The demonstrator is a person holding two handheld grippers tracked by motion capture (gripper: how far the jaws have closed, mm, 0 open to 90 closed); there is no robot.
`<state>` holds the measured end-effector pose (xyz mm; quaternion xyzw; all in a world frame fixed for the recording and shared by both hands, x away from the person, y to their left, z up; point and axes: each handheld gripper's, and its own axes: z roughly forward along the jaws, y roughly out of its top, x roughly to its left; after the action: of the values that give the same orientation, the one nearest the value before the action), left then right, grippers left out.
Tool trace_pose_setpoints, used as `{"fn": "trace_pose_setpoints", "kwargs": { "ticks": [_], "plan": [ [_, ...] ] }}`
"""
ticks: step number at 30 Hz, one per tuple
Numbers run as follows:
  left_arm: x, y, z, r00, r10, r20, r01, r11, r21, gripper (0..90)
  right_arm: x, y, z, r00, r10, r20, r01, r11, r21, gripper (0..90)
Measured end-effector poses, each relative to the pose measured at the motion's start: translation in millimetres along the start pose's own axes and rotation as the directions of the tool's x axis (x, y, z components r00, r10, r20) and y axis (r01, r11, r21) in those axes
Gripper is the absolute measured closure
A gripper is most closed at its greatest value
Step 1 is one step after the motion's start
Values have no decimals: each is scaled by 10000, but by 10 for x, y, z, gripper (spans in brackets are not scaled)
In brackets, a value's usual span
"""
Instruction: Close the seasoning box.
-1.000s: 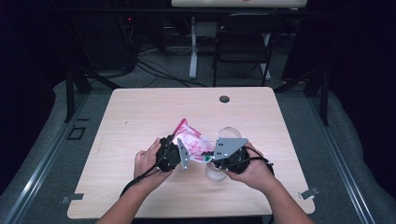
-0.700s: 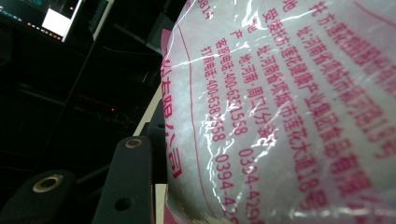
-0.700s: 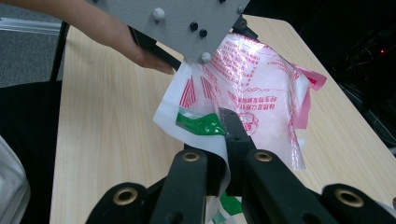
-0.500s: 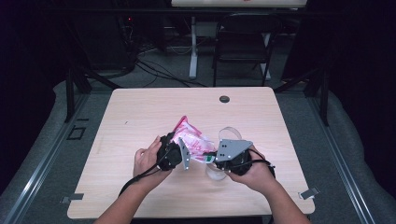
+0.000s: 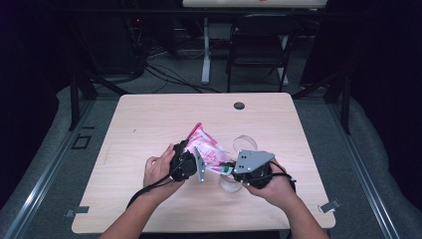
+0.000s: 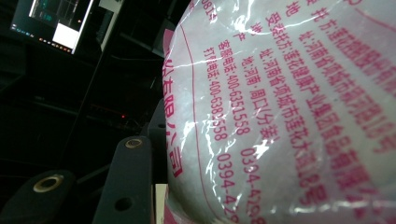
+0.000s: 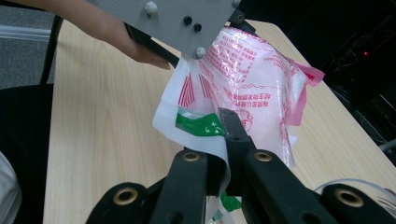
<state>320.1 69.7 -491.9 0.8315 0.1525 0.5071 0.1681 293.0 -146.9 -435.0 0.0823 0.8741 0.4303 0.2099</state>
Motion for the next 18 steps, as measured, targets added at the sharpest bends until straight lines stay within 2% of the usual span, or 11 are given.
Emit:
{"fn": "trace_pose_setpoints", "kwargs": {
  "ticks": [18],
  "plan": [
    [-24,17,-7,9993,336,-173,-337,9994,-58,584,16,-53,-10,10000,18,85,-18,10000,-18,889]
  ]
}}
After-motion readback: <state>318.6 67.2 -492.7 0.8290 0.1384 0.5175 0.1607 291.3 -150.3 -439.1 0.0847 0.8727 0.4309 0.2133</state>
